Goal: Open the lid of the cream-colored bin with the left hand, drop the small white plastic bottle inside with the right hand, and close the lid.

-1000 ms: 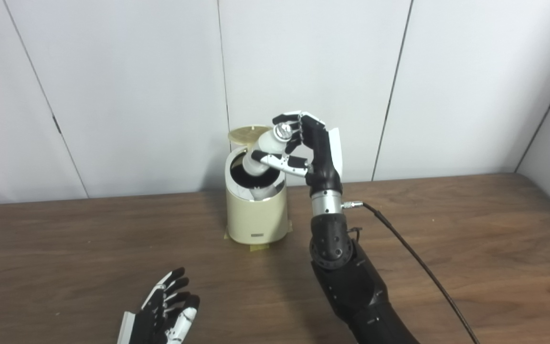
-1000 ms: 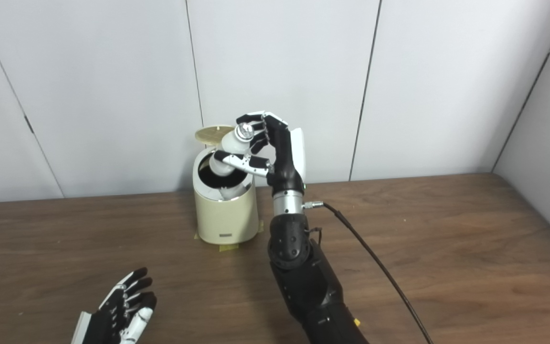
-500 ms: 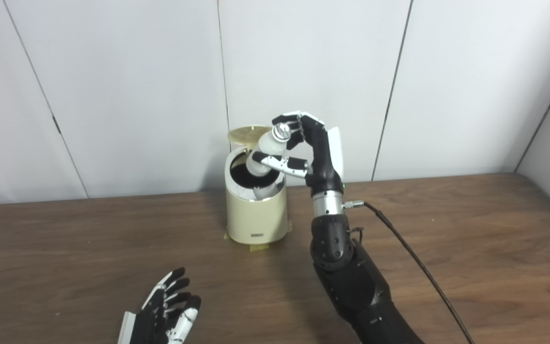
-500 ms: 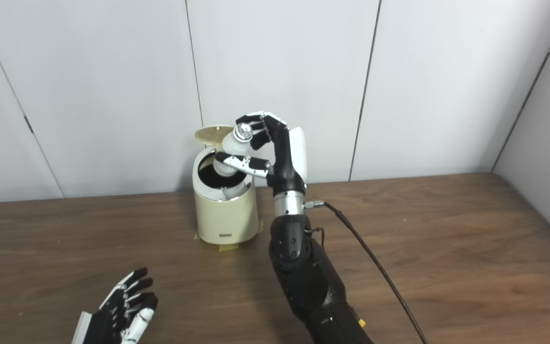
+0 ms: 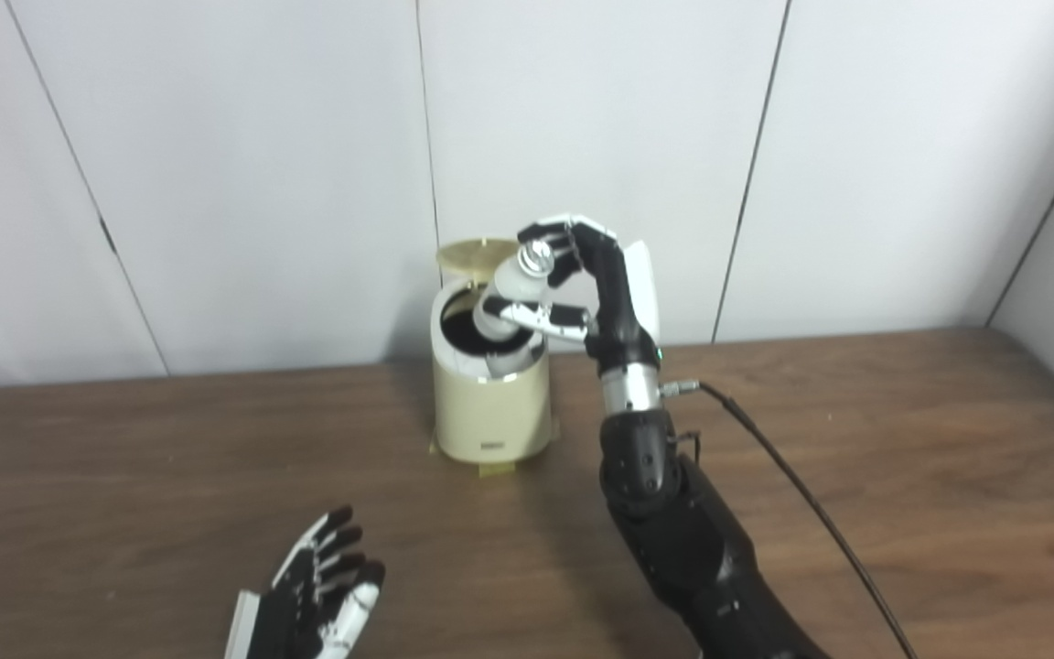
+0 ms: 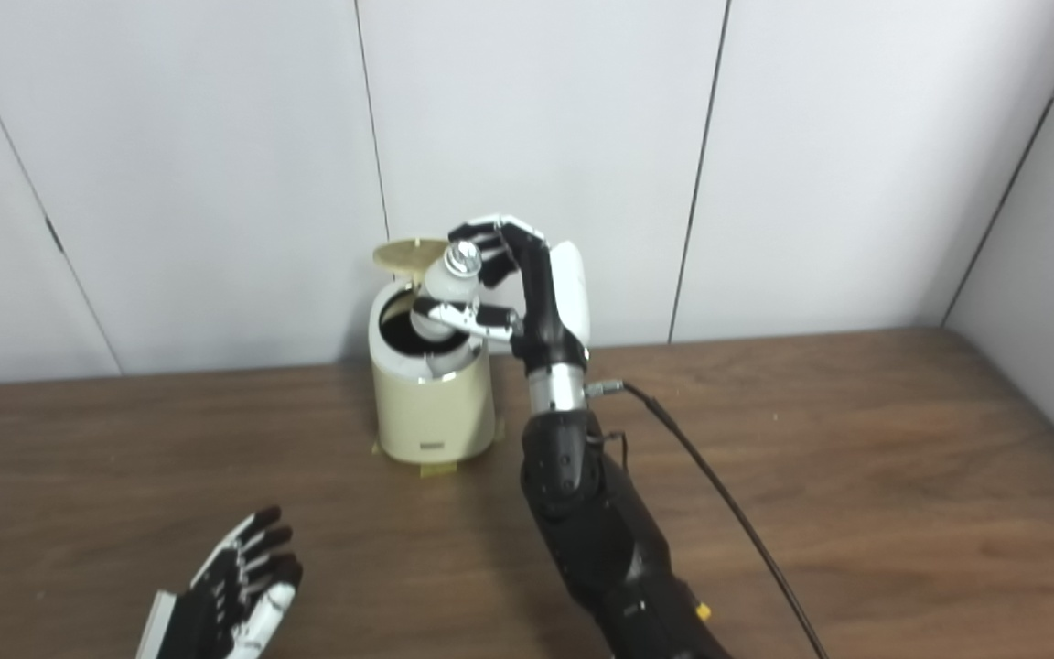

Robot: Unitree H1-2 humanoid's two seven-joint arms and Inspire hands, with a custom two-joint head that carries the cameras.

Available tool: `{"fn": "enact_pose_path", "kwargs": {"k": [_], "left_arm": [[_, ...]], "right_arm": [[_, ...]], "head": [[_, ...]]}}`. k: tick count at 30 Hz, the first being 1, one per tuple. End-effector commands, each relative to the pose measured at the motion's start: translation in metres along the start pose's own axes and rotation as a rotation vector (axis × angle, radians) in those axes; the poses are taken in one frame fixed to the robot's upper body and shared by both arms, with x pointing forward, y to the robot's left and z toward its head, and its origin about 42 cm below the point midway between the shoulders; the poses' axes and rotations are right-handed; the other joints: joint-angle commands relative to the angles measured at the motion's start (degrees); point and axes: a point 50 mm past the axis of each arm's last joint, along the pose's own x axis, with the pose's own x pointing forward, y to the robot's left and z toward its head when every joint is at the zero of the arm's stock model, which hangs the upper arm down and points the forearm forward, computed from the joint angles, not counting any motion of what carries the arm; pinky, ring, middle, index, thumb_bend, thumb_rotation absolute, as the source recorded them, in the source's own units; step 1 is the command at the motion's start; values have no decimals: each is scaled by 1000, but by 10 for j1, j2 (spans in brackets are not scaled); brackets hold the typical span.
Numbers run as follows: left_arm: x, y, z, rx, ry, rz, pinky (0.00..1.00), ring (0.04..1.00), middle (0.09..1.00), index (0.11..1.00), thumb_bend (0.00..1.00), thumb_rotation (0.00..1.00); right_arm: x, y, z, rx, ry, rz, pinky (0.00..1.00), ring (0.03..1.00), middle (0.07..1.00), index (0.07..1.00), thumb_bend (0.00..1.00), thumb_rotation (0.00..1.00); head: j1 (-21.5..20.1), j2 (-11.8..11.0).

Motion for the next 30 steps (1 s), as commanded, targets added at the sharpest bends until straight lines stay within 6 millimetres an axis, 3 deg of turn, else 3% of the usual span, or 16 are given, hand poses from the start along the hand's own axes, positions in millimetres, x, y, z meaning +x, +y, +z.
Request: {"fn": "enact_pose_path", "kwargs": {"k": [1,5,6,7,8,11,22,28,30], "left_arm": [[-14,-23,-3,-71,57,-6,634,761,826,894,567,546],[-14,-23,-4,-58,47,1,625,753,822,887,560,542],[-14,-23,-4,-58,47,1,623,754,824,887,560,543],[-14,-23,-3,-62,48,0,621,755,826,888,559,543],[-14,-23,-3,-66,48,-1,624,758,828,889,556,541],[-14,-23,-2,-66,48,3,618,752,822,884,559,534],[-13,-23,-2,-51,44,2,615,753,823,884,551,531],[-13,-23,-3,-60,48,5,620,755,824,883,561,527],[-13,-23,-4,-57,49,4,620,754,824,884,563,532]], "right_arm": [[16,-2,19,9,-92,-20,375,404,487,541,516,0],[15,-5,17,-63,-98,7,320,408,518,540,513,0],[14,-6,17,-81,-101,14,320,457,570,519,518,71],[14,-6,17,-95,-101,23,325,496,612,596,748,136],[13,-6,16,-108,-99,31,329,515,632,627,836,164],[12,-7,15,-125,-89,47,335,541,656,663,949,202],[11,-9,12,-140,-77,52,435,576,661,667,981,212],[12,-9,11,-126,-77,45,420,569,652,658,967,203],[12,-9,12,-96,-81,28,401,544,632,644,917,168]], "head": [[0,0],[0,0],[-2,4],[-2,4],[-2,4],[-2,4],[-2,4],[-4,4],[-4,4]]}}
